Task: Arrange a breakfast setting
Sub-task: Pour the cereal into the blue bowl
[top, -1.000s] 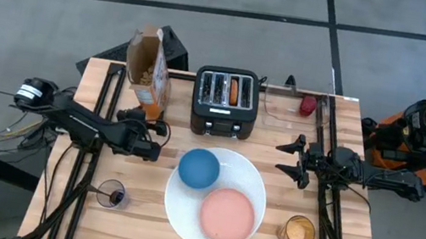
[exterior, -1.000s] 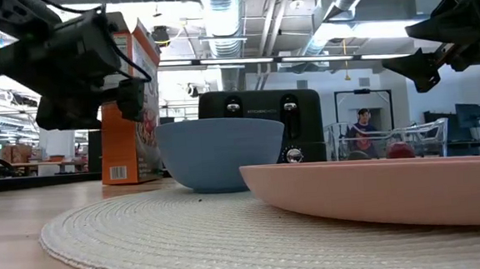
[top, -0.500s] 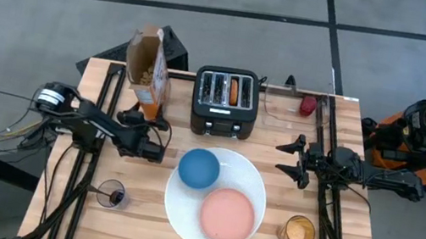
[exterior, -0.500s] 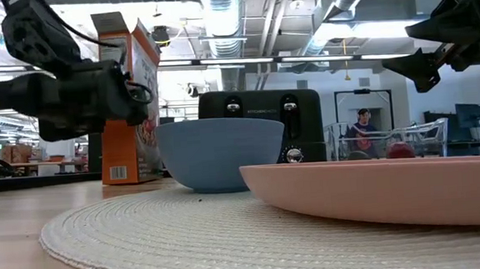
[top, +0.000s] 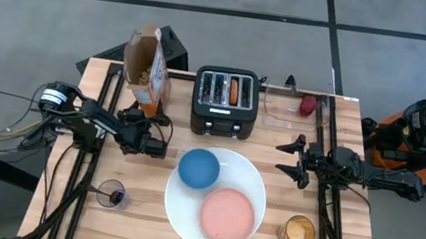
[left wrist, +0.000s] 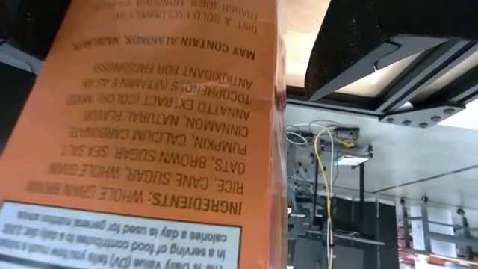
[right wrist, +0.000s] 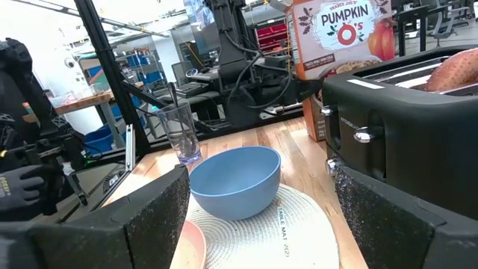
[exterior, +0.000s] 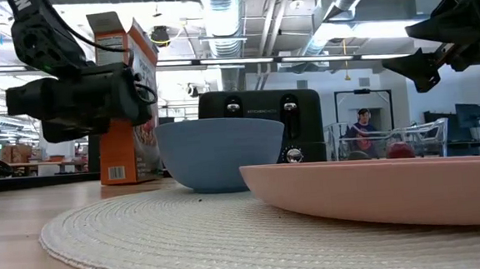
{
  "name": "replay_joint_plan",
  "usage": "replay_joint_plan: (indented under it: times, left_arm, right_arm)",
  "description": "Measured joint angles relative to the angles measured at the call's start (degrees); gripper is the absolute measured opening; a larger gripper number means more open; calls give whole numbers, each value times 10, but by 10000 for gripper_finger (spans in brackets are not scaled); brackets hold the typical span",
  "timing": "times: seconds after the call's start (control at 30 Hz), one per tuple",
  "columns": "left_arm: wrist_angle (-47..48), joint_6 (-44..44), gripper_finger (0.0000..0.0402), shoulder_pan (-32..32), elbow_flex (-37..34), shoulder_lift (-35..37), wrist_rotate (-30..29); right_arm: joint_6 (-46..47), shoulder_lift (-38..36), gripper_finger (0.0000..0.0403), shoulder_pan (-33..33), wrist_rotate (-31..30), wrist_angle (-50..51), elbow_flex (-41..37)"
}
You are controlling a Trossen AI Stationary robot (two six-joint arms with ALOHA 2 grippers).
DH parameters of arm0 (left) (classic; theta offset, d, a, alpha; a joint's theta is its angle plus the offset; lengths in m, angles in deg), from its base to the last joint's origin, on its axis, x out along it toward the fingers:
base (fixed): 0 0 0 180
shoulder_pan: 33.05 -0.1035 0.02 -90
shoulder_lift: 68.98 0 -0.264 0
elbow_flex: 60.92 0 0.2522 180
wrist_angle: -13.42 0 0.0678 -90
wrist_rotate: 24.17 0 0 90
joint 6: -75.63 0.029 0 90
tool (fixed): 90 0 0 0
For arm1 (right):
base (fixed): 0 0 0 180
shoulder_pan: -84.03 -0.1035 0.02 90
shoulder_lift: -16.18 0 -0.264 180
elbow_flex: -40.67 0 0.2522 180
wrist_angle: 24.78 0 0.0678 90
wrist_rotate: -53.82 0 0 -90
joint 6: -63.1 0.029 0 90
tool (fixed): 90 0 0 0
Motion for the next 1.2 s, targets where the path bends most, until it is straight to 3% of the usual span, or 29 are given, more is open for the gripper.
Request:
replay_joint_plan:
  times: [0.47, 0.87, 1.2]
  left_arm:
    - [-39, 82, 400, -31, 0, 0, 0]
    - [-41, 80, 398, -56, 0, 0, 0]
    - [-42, 116, 346, -51, 0, 0, 0]
  right_arm:
    - [0, 0, 356, 0, 0, 0, 0]
    - [0, 0, 356, 0, 0, 0, 0]
    - [0, 0, 356, 0, 0, 0, 0]
